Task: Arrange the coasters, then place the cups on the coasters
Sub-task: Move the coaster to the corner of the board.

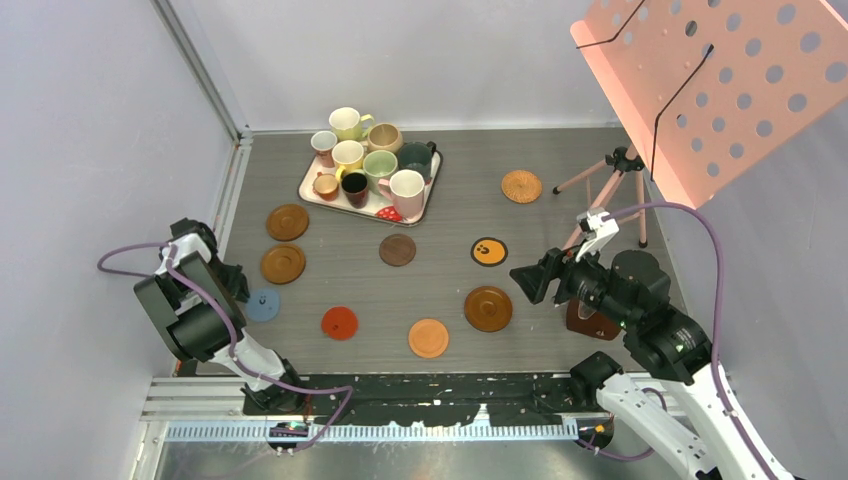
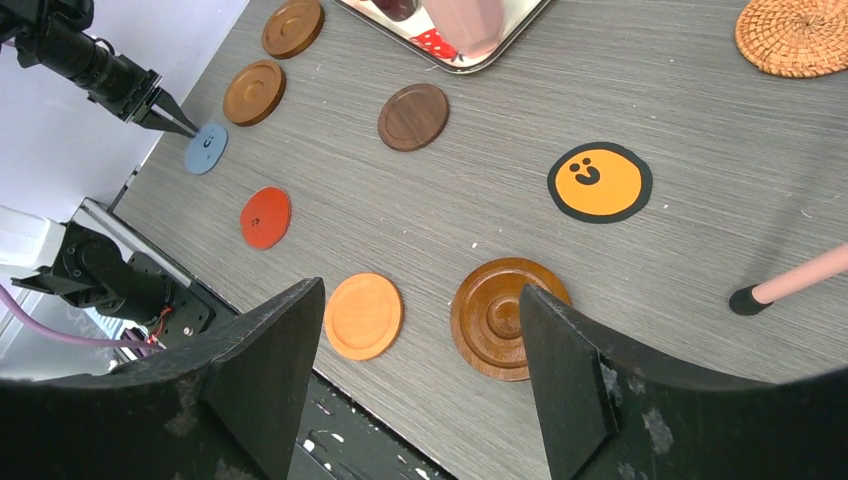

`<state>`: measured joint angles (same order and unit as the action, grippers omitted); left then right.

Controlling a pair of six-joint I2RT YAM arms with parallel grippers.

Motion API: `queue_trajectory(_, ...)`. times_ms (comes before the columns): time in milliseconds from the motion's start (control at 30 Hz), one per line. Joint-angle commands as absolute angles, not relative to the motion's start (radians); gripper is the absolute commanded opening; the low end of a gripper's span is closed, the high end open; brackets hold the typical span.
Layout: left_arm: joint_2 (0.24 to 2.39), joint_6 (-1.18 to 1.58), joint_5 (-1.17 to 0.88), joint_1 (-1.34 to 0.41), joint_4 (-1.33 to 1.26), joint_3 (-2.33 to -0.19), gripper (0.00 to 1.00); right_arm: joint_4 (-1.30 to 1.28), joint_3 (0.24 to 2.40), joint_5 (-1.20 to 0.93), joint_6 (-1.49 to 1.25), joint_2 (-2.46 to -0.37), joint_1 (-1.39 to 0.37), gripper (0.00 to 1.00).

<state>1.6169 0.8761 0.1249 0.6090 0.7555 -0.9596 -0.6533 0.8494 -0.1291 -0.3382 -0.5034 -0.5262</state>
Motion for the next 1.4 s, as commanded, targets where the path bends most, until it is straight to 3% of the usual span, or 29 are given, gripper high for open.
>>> queue_trajectory(0, 1.598, 0.852, 0.063, 0.606, 0.771, -0.983, 0.14, -0.612, 0.888, -0.128, -0.334, -0.483, -0.529, 0.78)
queue_trajectory(367, 1.633, 0.911, -0.009, 0.592, 0.816, -1.021, 0.14, -0.515, 0.773, -0.126, -0.382, -0.429, -0.530, 0.78)
queue_trajectory(933, 1.492, 1.156, 0.016, 0.494, 0.781, -0.765, 0.06, -0.466, 0.795, -0.120, -0.295, -0.471, -0.529, 0.79)
queue_trajectory(1367, 1.486, 1.174, 0.006, 0.453, 0.792, -0.755, 0.05, -0.477, 0.785, -0.126, -0.316, -0.421, -0.529, 0.79)
